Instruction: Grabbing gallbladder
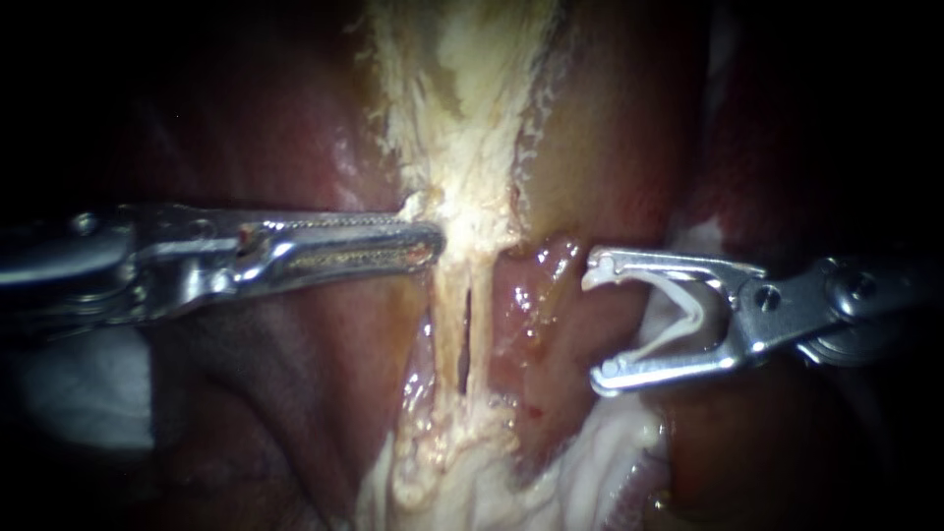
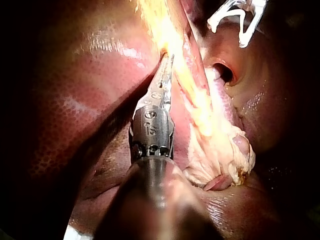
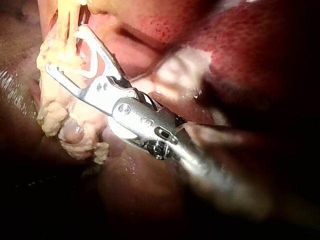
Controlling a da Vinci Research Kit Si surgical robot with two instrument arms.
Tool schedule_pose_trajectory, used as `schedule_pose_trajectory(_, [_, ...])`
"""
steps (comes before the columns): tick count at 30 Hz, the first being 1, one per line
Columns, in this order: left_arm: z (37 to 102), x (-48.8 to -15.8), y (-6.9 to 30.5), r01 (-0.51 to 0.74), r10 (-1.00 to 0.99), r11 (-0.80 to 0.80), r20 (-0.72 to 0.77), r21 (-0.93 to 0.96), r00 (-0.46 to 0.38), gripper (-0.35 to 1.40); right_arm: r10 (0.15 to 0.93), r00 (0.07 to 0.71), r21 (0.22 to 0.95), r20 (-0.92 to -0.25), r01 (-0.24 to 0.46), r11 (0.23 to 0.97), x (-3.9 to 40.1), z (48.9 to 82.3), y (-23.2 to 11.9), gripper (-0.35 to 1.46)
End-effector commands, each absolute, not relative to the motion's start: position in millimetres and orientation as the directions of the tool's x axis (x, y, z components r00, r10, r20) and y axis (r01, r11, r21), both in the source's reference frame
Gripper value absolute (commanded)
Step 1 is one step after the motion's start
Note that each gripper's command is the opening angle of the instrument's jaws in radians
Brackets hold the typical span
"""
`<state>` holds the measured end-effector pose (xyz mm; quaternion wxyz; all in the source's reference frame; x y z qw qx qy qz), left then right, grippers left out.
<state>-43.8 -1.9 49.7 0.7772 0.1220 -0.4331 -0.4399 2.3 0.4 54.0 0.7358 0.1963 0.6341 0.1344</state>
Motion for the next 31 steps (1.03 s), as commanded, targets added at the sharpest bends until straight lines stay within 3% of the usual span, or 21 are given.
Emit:
schedule_pose_trajectory(1, [49.4,-43.7,-1.7,0.58,-0.794,0.577,0.562,0.575,0.232,-0.3,0.447,0.16,0.459,-0.88,0.051,0.887,2.3,54.0,0.4,0.6])
schedule_pose_trajectory(31, [48.6,-43.4,-1.4,0.598,-0.815,0.55,0.531,0.583,0.232,-0.35,0.447,0.159,0.46,-0.88,0.05,0.887,2.4,54.0,0.4,0.6])
